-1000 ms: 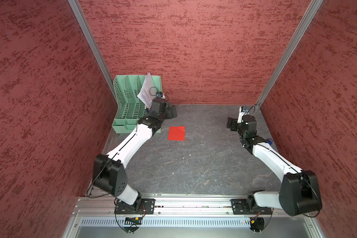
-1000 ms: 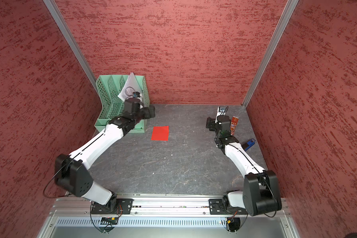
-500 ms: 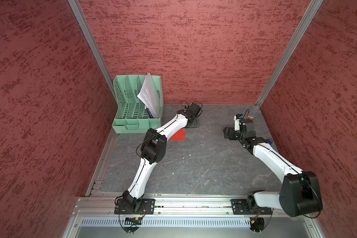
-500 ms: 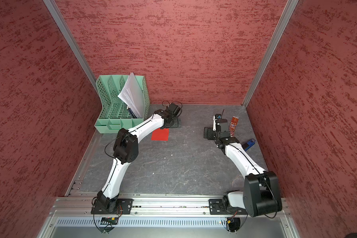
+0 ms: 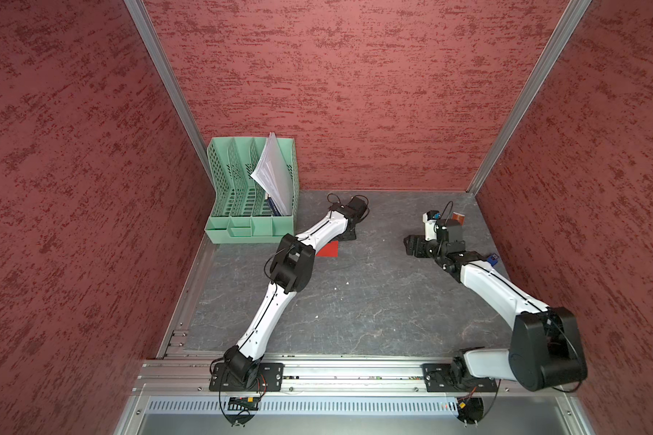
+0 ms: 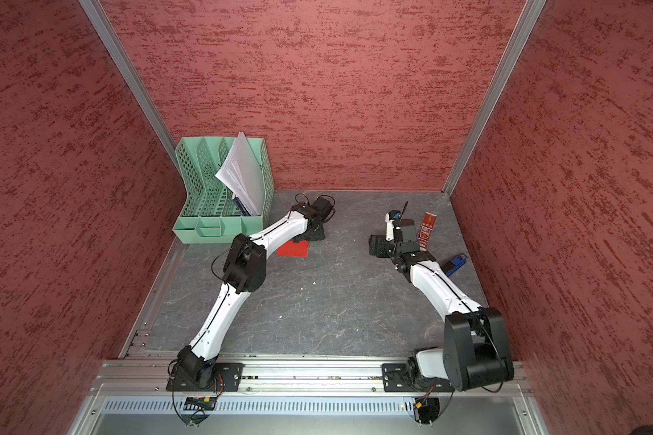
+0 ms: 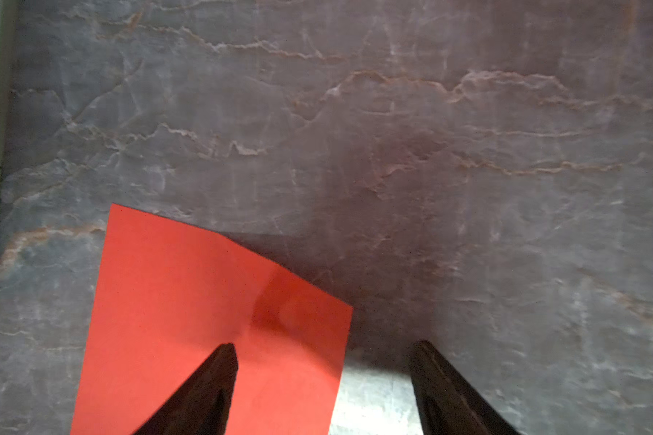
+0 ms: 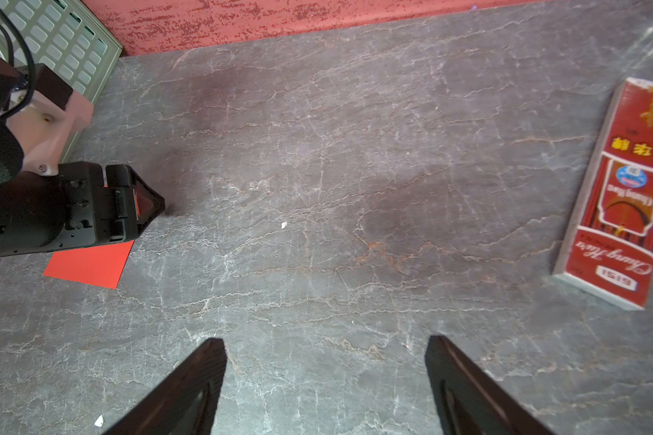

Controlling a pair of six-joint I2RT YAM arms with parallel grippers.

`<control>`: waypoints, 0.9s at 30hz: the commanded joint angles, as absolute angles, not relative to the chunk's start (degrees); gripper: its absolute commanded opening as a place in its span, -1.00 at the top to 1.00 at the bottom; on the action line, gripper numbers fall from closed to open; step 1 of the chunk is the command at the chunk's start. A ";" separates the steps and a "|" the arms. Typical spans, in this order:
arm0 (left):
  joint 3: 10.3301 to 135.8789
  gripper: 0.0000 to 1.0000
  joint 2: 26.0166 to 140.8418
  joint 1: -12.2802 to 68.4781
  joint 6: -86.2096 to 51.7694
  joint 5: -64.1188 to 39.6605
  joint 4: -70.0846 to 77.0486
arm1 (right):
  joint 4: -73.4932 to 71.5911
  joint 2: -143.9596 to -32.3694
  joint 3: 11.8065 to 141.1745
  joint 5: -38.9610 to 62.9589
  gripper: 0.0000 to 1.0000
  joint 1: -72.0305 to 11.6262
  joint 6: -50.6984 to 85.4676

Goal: Fold the square paper along the opposite sides
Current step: Pick up the paper from the center of the board.

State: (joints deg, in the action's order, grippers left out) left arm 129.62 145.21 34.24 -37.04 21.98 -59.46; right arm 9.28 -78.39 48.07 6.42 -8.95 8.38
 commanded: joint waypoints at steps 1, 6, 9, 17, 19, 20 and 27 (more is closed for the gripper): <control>130.34 -0.45 146.29 33.57 -38.19 23.49 -60.34 | 7.31 -79.49 48.06 8.06 -0.75 -9.11 8.70; 130.34 -0.09 147.53 33.29 -38.75 23.42 -59.56 | 7.16 -80.08 48.25 9.00 -0.72 -9.10 8.55; 130.34 0.05 147.92 33.22 -38.85 23.55 -58.70 | 6.86 -80.20 48.25 9.39 -0.72 -9.12 8.53; 130.10 0.29 148.12 33.27 -38.94 23.25 -57.44 | 6.51 -80.64 48.34 10.19 -0.70 -9.14 8.44; 129.83 0.41 147.97 33.35 -38.94 23.47 -57.24 | 6.46 -80.69 48.38 10.44 -0.70 -9.09 8.45; 129.69 0.46 147.77 33.35 -38.94 23.38 -57.02 | 6.42 -80.80 48.37 10.59 -0.70 -9.13 8.44; 129.12 0.65 146.74 33.84 -38.94 24.23 -56.95 | 6.59 -80.86 48.49 11.49 -0.69 -9.09 8.43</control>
